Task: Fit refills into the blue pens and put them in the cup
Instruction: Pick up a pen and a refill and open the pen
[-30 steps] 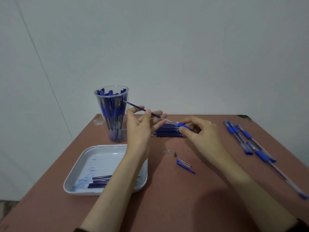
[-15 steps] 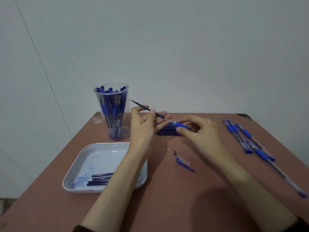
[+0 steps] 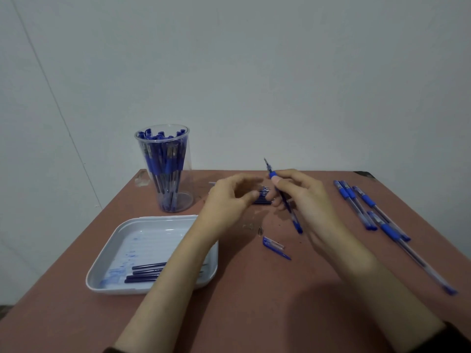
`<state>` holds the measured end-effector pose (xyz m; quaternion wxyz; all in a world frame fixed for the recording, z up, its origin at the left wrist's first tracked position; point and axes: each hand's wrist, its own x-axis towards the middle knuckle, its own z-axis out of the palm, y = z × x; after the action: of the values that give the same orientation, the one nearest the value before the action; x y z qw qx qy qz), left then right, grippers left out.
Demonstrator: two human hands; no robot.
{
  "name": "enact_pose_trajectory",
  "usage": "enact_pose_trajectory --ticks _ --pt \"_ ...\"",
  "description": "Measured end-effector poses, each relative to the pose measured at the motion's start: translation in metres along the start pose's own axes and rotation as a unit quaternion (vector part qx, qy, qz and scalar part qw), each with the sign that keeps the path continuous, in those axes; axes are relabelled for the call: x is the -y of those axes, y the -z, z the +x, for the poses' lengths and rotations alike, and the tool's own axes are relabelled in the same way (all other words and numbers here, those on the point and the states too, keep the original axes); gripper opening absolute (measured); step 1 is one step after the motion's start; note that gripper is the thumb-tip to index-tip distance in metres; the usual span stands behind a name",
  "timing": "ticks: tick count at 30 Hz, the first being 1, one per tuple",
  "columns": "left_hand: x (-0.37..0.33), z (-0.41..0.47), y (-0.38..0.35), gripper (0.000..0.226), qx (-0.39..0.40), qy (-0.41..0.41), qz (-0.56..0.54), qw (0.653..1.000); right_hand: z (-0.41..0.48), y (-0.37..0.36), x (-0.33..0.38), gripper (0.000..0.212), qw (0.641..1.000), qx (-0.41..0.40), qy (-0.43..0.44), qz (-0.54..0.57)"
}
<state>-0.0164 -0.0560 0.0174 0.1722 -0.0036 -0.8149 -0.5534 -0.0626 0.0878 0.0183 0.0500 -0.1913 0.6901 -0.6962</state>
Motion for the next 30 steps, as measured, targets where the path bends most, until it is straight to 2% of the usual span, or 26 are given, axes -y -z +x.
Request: enact_pose_trajectory --ticks 2,4,7,10,12,14,16,18,25,30 --pt "-0.001 -0.003 0.003 0.034 0.07 -0.002 0.137 0.988 0.001 0.002 0.002 0.015 0.999 -0.007 -0.012 0.037" --pt "0.0 -0.006 0.003 0.037 0.129 0.006 0.22 0.967 0.001 0.003 0.003 0.016 0.998 -0.012 -0.017 0.055" --pt "0.005 -0.007 0.0 0.028 0.171 -0.003 0.278 0.945 0.0 0.003 0.002 0.015 0.998 -0.012 -0.02 0.052" --pt "0.009 -0.005 -0.003 0.019 0.159 -0.021 0.293 0.942 0.0 0.003 0.001 0.013 0.999 -0.011 -0.018 0.037" --pt "0.007 -0.003 -0.003 0.013 0.089 -0.025 0.221 0.971 0.001 0.004 0.001 0.012 1.0 -0.012 -0.006 0.02" --pt "0.002 -0.001 0.002 0.011 -0.016 -0.001 0.062 0.998 0.001 0.003 0.001 0.011 1.0 -0.011 0.009 -0.007" --pt "-0.002 0.0 0.008 0.01 -0.085 0.037 -0.119 0.989 0.001 0.002 0.0 0.012 0.998 -0.007 0.031 -0.054" --pt "-0.005 0.0 0.01 0.013 -0.105 0.063 -0.215 0.969 0.001 0.001 -0.002 0.014 0.993 -0.005 0.055 -0.103" --pt "-0.004 0.0 0.01 0.011 -0.095 0.077 -0.271 0.955 0.002 0.0 -0.007 0.015 0.984 0.0 0.083 -0.158" --pt "-0.004 -0.002 0.007 0.009 -0.07 0.067 -0.208 0.973 0.001 0.002 -0.009 0.011 0.974 -0.008 0.098 -0.206"
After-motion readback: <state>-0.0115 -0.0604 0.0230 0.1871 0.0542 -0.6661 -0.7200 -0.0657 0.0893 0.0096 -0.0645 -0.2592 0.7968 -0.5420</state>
